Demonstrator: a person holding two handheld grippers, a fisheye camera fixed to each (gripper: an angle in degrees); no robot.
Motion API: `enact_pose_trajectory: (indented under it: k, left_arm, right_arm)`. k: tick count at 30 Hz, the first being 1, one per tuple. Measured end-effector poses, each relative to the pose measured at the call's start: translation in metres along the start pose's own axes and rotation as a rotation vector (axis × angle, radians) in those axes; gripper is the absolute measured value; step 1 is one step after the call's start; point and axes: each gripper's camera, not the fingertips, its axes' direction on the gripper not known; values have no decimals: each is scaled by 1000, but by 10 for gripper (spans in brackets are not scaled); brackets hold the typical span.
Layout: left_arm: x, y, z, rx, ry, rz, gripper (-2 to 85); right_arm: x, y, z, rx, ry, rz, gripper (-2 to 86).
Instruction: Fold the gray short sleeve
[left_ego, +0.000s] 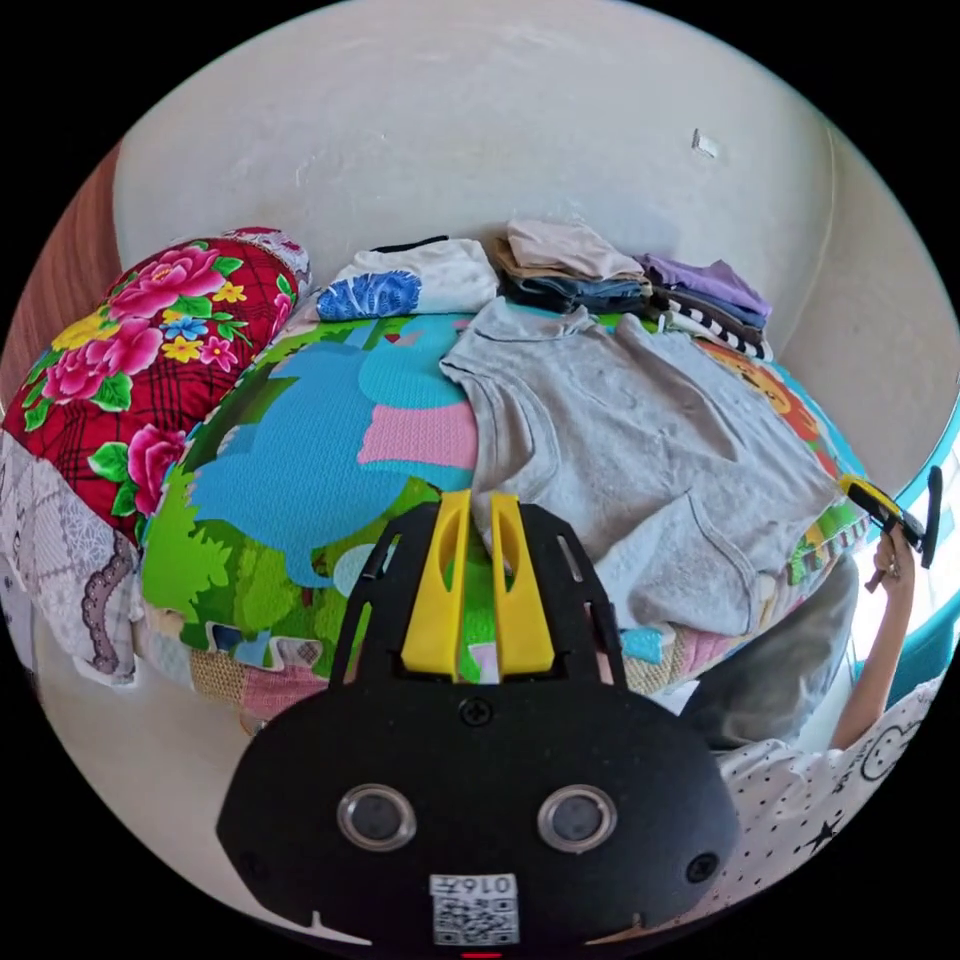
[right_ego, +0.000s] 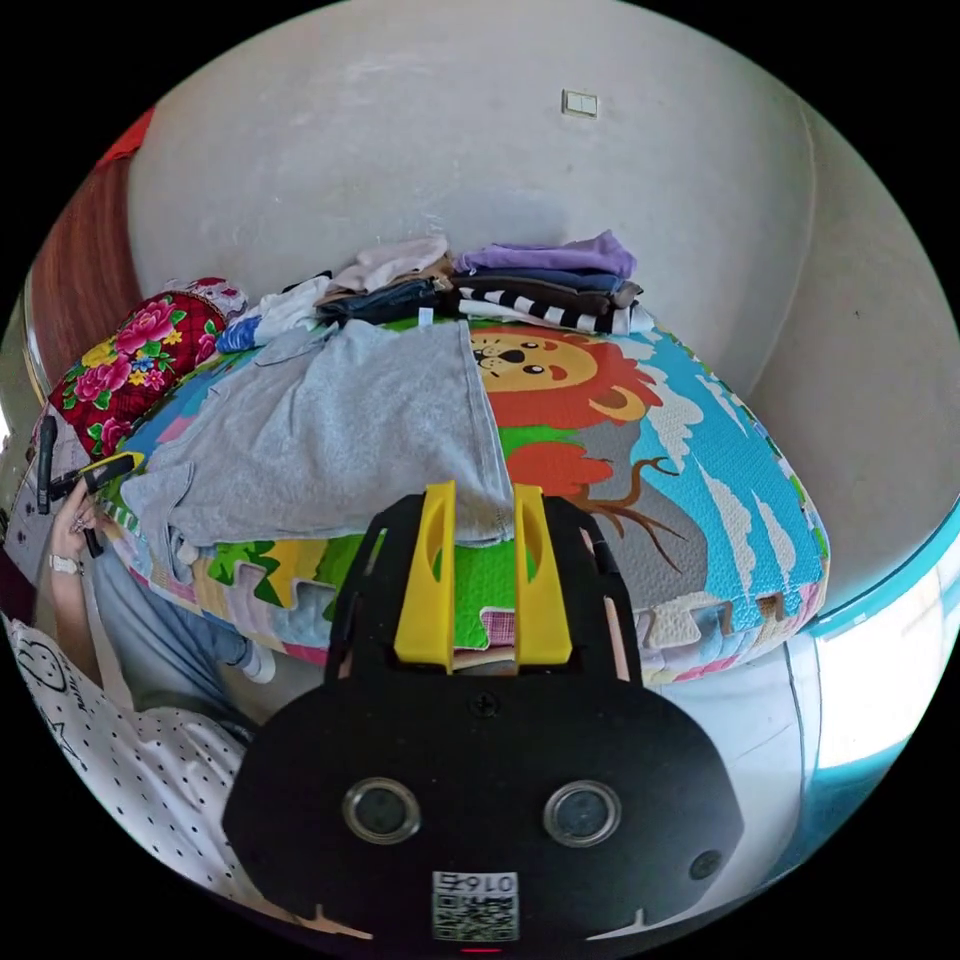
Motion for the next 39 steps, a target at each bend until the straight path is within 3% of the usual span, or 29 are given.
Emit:
enact_pose_trajectory:
  k: [7, 11, 18, 23, 27, 33, 39]
  left_arm:
    - [20, -13, 34, -61, -9, 32, 54]
    - [35, -9, 28, -71, -78, 64, 9]
    - [46, 18, 8, -102, -134, 99, -7]
    - [23, 9, -39, 77, -166, -20, -10]
    - [28, -65, -34, 111, -84, 106, -10]
    - [63, -178, 66, -54, -111, 236, -10]
    - [69, -202, 154, -248, -79, 196, -10]
  right_arm:
    - [14, 3, 18, -22, 32, 1, 47]
    - [25, 10, 9, 48, -15, 32, 16]
    - [16, 20, 7, -158, -64, -194, 12]
    - [40, 3, -35, 181, -125, -118, 13]
    - [36, -67, -8, 334, -141, -185, 7]
    - [-2, -196, 141, 18, -3, -284, -2]
    - [-28, -227, 253, -245, 16, -401, -5]
